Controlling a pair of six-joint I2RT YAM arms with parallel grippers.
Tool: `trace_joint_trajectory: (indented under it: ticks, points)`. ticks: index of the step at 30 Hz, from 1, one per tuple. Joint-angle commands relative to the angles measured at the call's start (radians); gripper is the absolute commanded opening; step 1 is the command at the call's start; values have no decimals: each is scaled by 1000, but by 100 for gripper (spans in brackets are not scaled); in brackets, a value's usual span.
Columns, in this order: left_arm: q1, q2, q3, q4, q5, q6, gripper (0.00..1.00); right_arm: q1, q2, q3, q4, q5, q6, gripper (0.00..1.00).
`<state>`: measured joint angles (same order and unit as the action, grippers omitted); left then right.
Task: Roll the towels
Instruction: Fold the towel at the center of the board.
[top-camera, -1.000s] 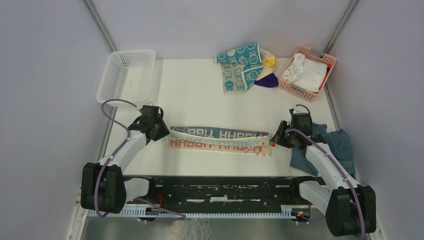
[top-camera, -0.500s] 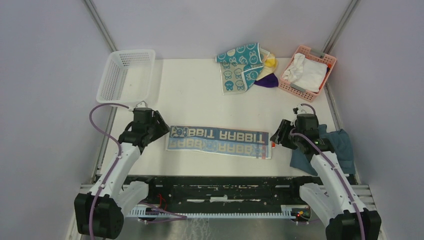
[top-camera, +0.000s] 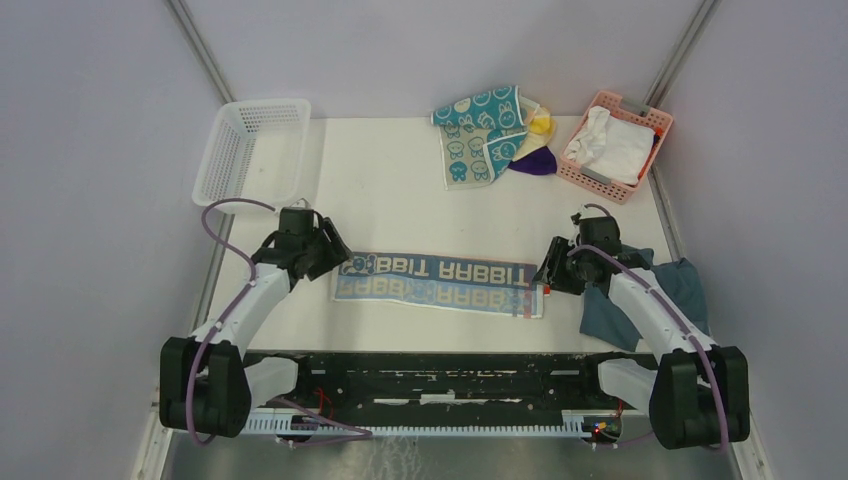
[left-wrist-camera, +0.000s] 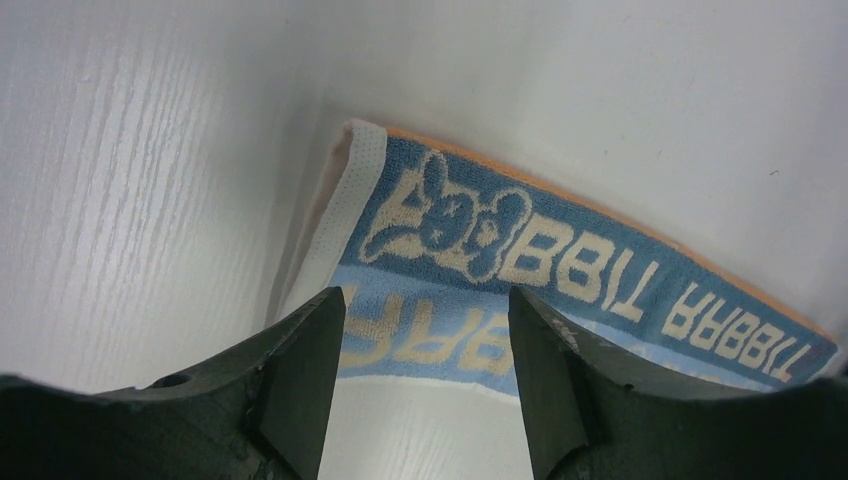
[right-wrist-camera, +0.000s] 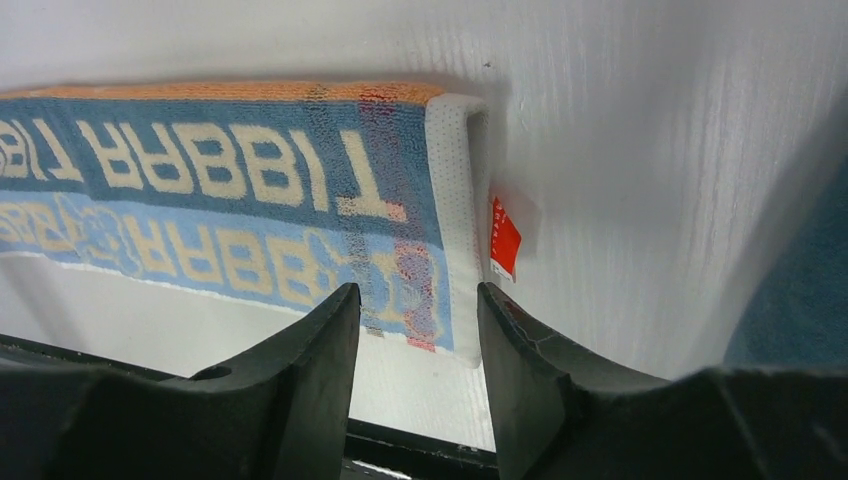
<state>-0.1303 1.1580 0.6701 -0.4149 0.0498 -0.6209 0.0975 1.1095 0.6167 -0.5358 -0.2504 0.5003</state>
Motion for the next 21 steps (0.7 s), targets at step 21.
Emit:
trace_joint_trajectory:
  ticks: [21]
  points:
    - [-1, 325, 45, 377, -37, -125, 61, -8, 586, 292, 353, 44, 108, 43]
